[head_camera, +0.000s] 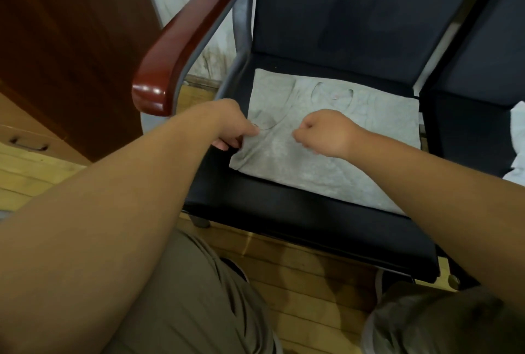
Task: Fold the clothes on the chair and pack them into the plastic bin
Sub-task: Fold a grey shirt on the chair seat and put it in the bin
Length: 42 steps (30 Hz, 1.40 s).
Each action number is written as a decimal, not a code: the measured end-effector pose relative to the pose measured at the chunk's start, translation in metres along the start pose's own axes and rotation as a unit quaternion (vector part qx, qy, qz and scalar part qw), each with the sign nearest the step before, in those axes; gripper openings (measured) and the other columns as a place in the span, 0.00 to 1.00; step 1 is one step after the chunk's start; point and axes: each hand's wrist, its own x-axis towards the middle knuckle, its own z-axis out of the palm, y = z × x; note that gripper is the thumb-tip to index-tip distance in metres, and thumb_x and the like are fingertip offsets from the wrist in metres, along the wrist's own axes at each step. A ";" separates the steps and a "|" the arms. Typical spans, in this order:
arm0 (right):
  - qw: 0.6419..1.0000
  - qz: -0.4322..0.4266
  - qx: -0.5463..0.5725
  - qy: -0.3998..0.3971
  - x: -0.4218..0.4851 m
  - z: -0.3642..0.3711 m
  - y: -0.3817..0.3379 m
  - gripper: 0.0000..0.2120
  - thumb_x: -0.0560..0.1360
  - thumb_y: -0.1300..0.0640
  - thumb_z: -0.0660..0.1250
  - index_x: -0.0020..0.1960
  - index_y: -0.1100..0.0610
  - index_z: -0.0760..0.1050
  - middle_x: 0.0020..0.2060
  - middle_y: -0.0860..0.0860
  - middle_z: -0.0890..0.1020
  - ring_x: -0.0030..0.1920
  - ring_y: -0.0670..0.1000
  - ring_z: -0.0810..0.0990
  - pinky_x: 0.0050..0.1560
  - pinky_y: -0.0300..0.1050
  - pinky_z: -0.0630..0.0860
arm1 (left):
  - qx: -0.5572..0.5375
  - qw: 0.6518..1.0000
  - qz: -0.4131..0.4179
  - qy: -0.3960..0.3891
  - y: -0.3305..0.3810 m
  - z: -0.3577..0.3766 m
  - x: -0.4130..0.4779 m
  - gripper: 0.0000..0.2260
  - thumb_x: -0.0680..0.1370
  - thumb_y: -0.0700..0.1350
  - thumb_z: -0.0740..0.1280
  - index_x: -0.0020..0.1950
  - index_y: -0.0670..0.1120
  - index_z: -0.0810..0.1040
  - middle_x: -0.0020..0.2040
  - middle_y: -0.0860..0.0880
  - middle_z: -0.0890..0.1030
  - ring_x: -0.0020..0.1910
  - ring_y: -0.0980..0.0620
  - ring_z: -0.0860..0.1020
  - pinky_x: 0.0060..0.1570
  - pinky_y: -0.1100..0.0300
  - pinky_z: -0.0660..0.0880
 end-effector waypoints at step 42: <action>0.968 -0.056 -0.046 0.240 0.135 -0.062 -0.025 0.15 0.81 0.64 0.58 0.52 0.54 0.82 0.55 0.50 0.82 0.54 0.50 0.81 0.52 0.43 0.79 | -0.023 0.981 0.102 -0.166 0.049 0.010 -0.016 0.12 0.77 0.40 0.76 0.59 0.42 0.82 0.51 0.41 0.88 0.42 0.50 0.86 0.43 0.56 0.84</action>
